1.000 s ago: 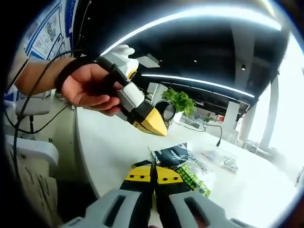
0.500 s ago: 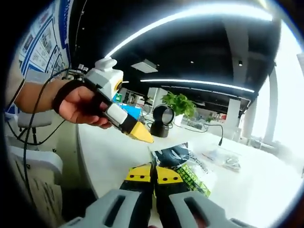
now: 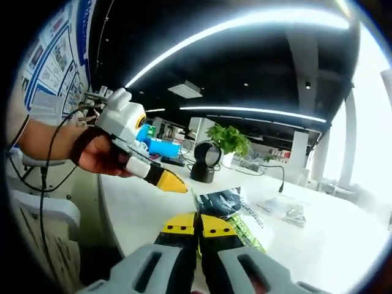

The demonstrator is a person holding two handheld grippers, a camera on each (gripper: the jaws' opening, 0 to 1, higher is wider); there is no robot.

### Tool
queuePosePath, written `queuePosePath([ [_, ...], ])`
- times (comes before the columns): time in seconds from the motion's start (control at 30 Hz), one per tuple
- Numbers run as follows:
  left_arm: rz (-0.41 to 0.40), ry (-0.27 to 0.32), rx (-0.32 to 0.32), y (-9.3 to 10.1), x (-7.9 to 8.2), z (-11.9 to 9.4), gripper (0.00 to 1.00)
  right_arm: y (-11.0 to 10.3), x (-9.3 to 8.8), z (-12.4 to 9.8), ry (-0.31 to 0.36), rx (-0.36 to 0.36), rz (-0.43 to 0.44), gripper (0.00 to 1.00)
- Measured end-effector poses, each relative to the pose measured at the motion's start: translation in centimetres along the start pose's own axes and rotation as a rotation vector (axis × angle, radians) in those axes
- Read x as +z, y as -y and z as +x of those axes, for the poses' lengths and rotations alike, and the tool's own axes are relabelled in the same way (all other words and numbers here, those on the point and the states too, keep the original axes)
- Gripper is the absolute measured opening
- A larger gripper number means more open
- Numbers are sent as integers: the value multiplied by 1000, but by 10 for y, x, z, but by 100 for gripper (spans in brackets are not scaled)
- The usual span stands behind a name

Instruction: Clip sheet goods on table flip sheet goods clip sheet goods scan sheet goods put sheet goods back to table

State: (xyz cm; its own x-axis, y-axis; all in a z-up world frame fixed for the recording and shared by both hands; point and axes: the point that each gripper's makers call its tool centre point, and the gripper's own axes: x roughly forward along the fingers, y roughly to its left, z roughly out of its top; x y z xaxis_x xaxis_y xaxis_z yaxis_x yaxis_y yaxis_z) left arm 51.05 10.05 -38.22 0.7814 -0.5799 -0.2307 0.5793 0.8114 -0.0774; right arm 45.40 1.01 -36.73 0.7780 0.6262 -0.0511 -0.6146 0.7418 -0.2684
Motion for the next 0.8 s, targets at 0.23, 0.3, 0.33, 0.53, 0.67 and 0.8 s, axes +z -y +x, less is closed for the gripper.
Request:
queuePosePath([
  [0.23, -14, -24, 17, -4, -16, 1, 9, 3, 5, -3, 14, -18, -6, 0],
  [0.3, -25, -21, 19, -7, -19, 1, 9, 4, 7, -5, 23, -23, -2, 0],
  [0.33, -28, -22, 19, -8, -20, 2, 9, 5, 7, -5, 24, -26, -1, 0],
  [0.53, -23, -16, 30, -11, -21, 1, 9, 12, 13, -10, 40, -55, -4, 0],
  [0.67, 25, -6, 61, -18, -14, 0, 8, 17, 17, -14, 49, -71, 4, 0],
  [0.8, 83, 10, 86, -32, -2, 4, 8, 22, 22, -18, 69, -88, 35, 0],
])
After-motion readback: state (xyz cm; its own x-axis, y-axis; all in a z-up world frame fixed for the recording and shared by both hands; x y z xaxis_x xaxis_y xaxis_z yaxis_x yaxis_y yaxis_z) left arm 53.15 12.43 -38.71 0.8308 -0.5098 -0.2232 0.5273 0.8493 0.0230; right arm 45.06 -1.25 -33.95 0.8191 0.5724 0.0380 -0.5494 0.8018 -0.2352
